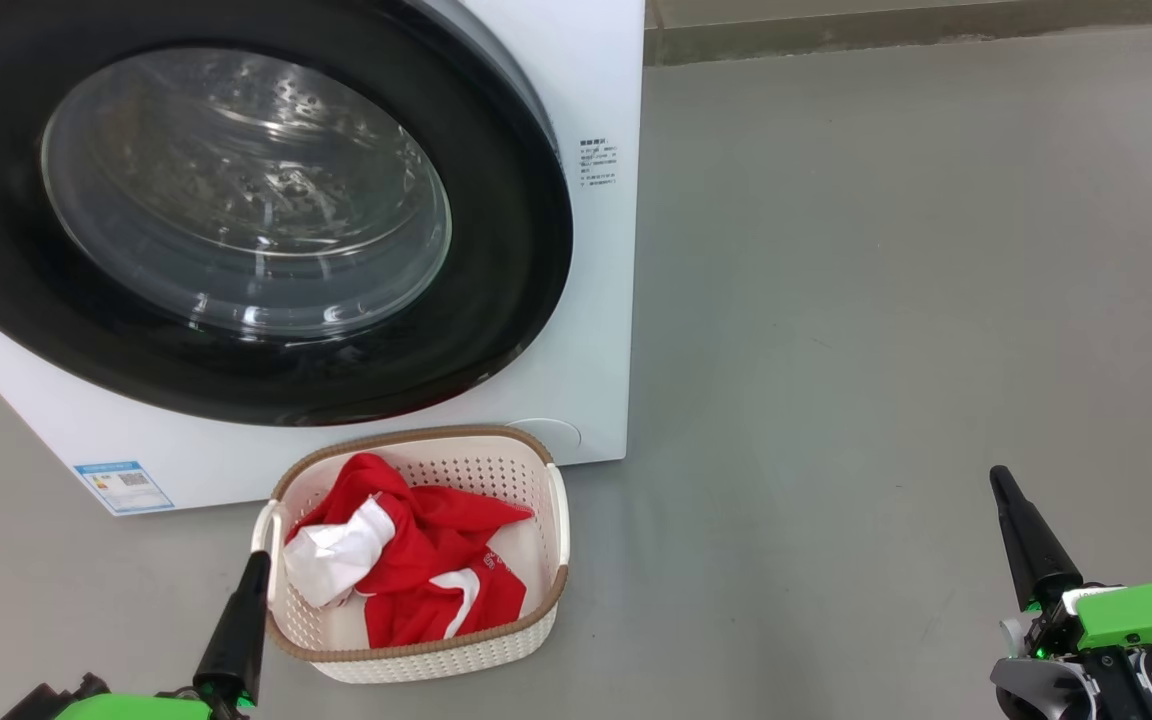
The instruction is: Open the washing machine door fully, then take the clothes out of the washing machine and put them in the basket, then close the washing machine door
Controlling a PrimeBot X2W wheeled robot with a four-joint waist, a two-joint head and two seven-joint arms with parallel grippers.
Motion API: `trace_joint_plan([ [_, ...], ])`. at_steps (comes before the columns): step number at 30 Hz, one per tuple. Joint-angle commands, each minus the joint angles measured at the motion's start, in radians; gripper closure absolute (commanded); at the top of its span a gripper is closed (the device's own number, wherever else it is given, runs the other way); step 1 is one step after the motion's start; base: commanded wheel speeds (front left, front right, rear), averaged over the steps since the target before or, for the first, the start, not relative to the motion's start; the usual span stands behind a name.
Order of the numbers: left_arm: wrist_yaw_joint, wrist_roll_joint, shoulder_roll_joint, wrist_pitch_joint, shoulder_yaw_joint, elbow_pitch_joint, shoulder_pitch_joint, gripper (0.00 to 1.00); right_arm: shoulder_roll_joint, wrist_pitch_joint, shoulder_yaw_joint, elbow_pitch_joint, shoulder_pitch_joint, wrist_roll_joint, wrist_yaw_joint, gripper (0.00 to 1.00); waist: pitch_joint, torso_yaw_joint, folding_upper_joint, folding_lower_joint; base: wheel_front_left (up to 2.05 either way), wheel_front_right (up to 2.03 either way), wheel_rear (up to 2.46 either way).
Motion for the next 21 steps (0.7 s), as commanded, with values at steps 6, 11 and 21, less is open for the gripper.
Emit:
trace_joint_plan([
  [6,-0.007,-0.007,0.018,0.004,0.035,-0.026,-0.039,1.0,-0.005,0.007,0.015,-0.03,-0.042,-0.002,-0.001,1.0,0.0,0.0,0.0,-0.0001,0.0,0.0,0.0],
  [11,-0.007,-0.007,0.018,0.004,0.035,-0.026,-0.039,1.0,-0.005,0.007,0.015,-0.03,-0.042,-0.002,-0.001,1.0,0.0,0.0,0.0,-0.0001,0.0,0.0,0.0],
  [21,-0.007,-0.007,0.018,0.004,0.035,-0.026,-0.039,1.0,-0.005,0.007,0.015,-0.03,-0.042,-0.002,-0.001,1.0,0.0,0.0,0.0,-0.0001,0.0,0.0,0.0],
])
